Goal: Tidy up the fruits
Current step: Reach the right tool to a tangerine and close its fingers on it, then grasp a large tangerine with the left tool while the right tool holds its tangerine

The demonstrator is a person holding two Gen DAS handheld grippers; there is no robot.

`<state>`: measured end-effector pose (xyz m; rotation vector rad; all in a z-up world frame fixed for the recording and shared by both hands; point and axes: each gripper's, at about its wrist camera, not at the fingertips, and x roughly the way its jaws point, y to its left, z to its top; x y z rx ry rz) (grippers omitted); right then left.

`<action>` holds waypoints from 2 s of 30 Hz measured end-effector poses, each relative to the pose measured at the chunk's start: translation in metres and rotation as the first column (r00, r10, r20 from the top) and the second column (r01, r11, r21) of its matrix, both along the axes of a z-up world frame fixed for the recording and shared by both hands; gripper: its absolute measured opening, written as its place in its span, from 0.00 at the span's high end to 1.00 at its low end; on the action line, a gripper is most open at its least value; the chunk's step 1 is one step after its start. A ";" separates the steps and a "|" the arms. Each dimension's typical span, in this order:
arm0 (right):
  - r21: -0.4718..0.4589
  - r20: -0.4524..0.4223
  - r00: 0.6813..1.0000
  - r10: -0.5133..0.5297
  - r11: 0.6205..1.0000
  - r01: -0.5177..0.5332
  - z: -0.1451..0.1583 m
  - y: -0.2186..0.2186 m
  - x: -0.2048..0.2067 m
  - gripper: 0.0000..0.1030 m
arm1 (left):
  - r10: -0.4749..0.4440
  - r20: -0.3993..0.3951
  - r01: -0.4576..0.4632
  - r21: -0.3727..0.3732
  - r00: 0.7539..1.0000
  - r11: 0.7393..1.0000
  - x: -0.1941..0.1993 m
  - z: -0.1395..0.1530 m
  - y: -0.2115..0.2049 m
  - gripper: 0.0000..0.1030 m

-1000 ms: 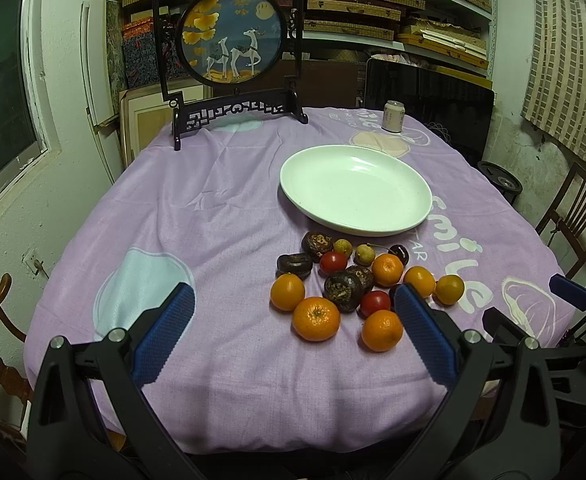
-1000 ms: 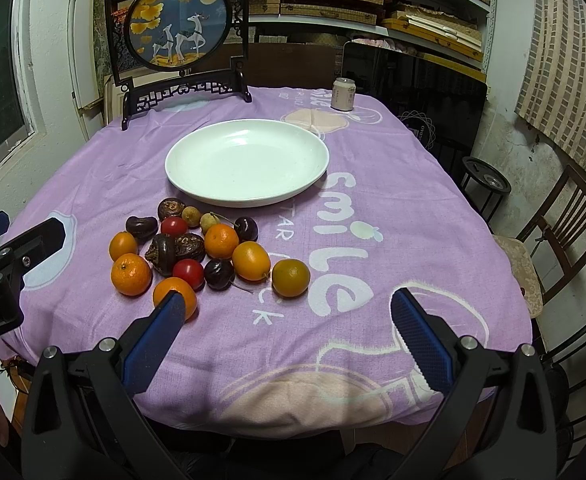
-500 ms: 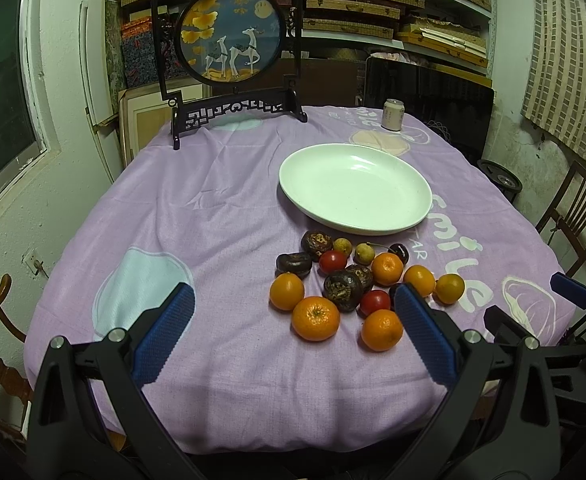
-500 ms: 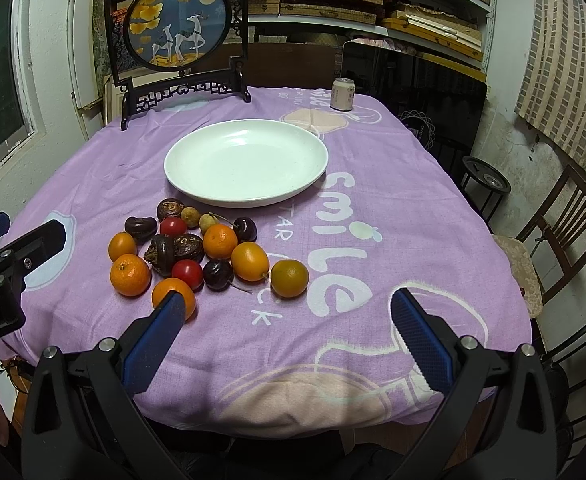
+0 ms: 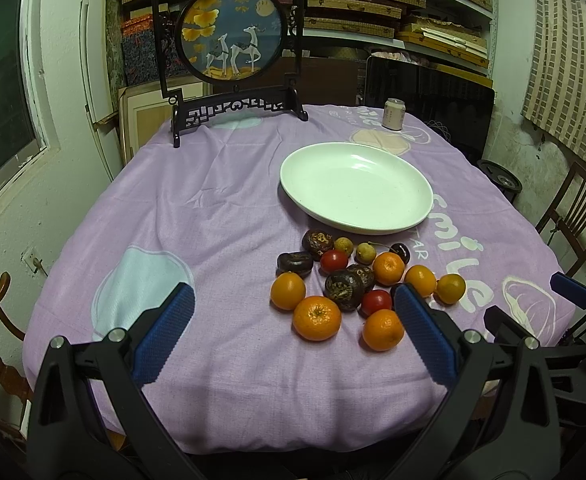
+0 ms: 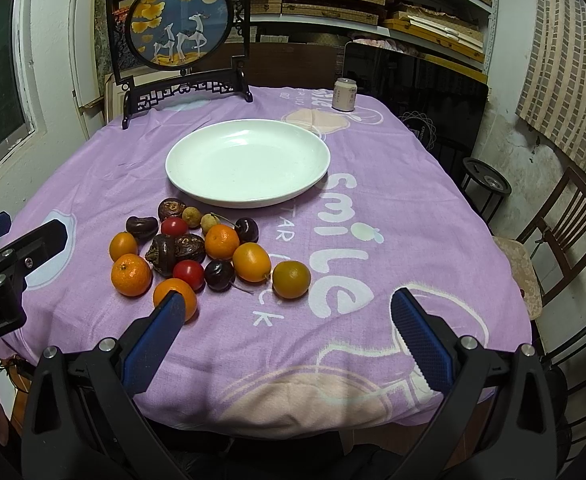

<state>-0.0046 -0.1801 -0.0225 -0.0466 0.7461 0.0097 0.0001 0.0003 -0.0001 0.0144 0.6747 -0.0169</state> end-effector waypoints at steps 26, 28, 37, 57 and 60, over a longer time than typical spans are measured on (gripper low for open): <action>0.226 -0.074 0.902 0.425 0.888 -0.400 -0.067 0.058 0.038 0.39 | 0.093 -0.217 -0.098 -0.012 0.972 0.995 0.000 -0.085 0.049 0.02; 0.230 -0.101 0.901 0.422 0.891 -0.392 -0.075 0.062 0.047 0.60 | 0.091 -0.220 -0.097 -0.016 0.971 0.995 0.010 -0.082 0.053 0.02; 0.292 -0.101 0.918 0.385 0.893 -0.342 -0.073 0.037 0.046 0.61 | 0.119 -0.235 -0.113 0.039 0.965 0.993 0.051 -0.095 0.059 0.02; 0.341 -0.106 0.935 0.338 0.896 -0.285 -0.067 0.010 0.039 0.60 | -0.046 -0.240 0.011 -0.143 0.970 0.990 0.099 -0.106 0.030 0.24; 0.346 -0.100 0.936 0.338 0.893 -0.286 -0.065 0.008 0.037 0.60 | -0.054 -0.240 0.023 -0.128 0.969 0.992 0.094 -0.105 0.025 0.39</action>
